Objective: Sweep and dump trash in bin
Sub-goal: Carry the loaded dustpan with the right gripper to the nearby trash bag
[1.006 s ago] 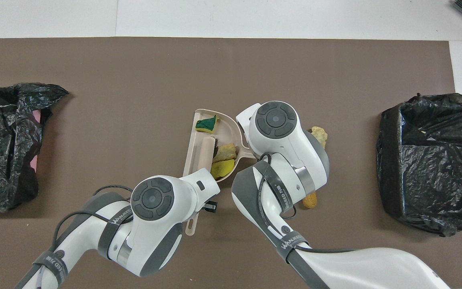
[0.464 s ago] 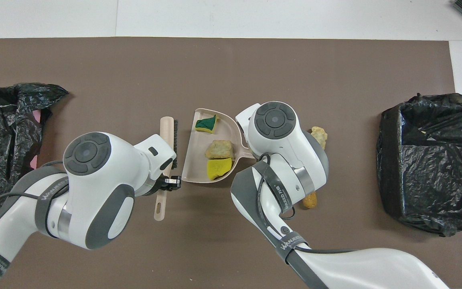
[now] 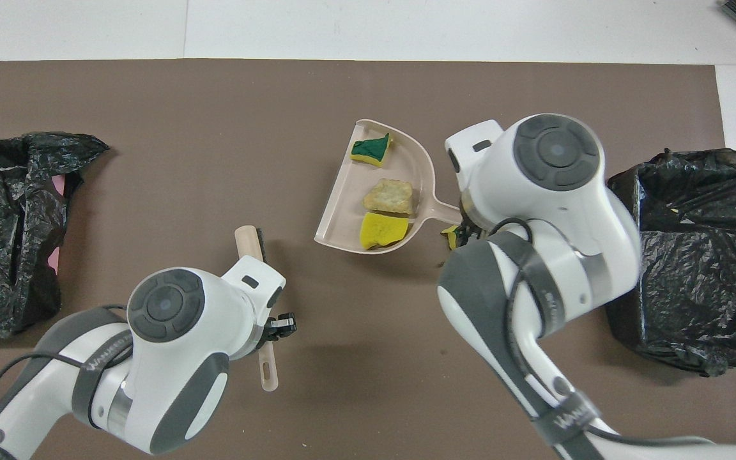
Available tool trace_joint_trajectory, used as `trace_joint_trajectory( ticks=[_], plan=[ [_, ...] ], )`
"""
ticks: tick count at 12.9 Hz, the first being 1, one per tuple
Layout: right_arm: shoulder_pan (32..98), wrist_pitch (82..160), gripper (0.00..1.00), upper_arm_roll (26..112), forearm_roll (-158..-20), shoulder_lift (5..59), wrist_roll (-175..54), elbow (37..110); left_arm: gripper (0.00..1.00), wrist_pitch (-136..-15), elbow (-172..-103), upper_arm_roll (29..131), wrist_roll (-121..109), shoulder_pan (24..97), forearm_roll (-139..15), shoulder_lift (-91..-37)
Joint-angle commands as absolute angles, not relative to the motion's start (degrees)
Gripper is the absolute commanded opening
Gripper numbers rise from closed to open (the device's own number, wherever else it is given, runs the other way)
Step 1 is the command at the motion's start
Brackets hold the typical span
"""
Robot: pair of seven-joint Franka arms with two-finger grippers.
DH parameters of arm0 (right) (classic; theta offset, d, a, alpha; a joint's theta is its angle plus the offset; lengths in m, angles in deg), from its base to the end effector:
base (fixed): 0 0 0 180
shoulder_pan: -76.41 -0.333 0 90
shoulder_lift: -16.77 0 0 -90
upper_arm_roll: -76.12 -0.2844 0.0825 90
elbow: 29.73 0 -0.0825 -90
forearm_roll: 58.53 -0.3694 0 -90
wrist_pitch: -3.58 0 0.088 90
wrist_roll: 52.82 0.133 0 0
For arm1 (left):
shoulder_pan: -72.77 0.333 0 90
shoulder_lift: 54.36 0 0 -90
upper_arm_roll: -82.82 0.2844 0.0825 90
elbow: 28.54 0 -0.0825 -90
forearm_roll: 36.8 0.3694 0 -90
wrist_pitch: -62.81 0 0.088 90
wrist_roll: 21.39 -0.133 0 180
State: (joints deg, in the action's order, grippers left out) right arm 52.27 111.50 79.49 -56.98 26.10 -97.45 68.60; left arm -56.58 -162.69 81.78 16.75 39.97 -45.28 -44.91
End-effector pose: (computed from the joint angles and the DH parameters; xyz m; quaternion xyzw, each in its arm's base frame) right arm 0.5550 0.2091 0.4344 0.8389 0.5440 -0.0013 0.0178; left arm 0.3771 -0.2656 0.3447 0.9941 0.0768 -0.0733 0.0224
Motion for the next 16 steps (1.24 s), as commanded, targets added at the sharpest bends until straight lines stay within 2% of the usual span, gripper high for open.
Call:
trace_joint_trajectory(
  ticks=[1, 3, 5, 9, 10, 11, 12, 14, 16],
  plan=[
    [59.2, 105.6, 0.00, 78.9, -56.2, 18.3, -101.4, 70.4, 0.00, -61.3, -170.8, 78.1, 23.9, 38.1, -44.1, -37.9],
    [66.6, 100.7, 0.00, 78.9, -55.9, 14.5, -105.8, 70.4, 0.00, -63.6, -172.3, 77.7, 27.5, 31.8, -44.2, -38.1],
    [74.6, 97.2, 0.00, 79.0, -55.9, 13.2, -112.7, 70.3, 0.00, -67.0, -174.0, 77.7, 32.6, 26.0, -44.2, -38.5],
    [90.3, 97.8, 0.00, 79.1, -52.8, 12.6, -127.8, 70.6, 0.00, -70.4, -176.6, 77.6, 38.3, 20.2, -44.4, -39.8],
    [91.8, 98.2, 0.00, 79.0, -48.4, 12.4, -130.1, 70.9, 0.15, -70.3, -176.6, 77.6, 38.2, 20.2, -44.4, -39.8],
    [93.5, 98.5, 0.00, 79.1, -45.1, 11.7, -132.9, 71.4, 0.81, -70.3, -176.4, 77.7, 38.2, 20.7, -44.6, -40.1],
    [96.2, 99.4, 0.00, 79.0, -42.7, 10.8, -135.9, 72.6, 1.00, -70.0, -175.9, 77.9, 38.2, 21.1, -44.8, -40.9],
    [99.3, 103.8, 0.00, 79.1, -39.5, 8.5, -143.6, 77.2, 1.00, -69.2, -173.9, 78.0, 37.3, 24.1, -44.8, -42.5],
    [98.4, 105.9, 0.00, 78.8, -31.3, 4.6, -144.1, 84.2, 1.00, -67.6, -169.9, 78.1, 37.2, 29.1, -44.8, -44.1]
  ],
)
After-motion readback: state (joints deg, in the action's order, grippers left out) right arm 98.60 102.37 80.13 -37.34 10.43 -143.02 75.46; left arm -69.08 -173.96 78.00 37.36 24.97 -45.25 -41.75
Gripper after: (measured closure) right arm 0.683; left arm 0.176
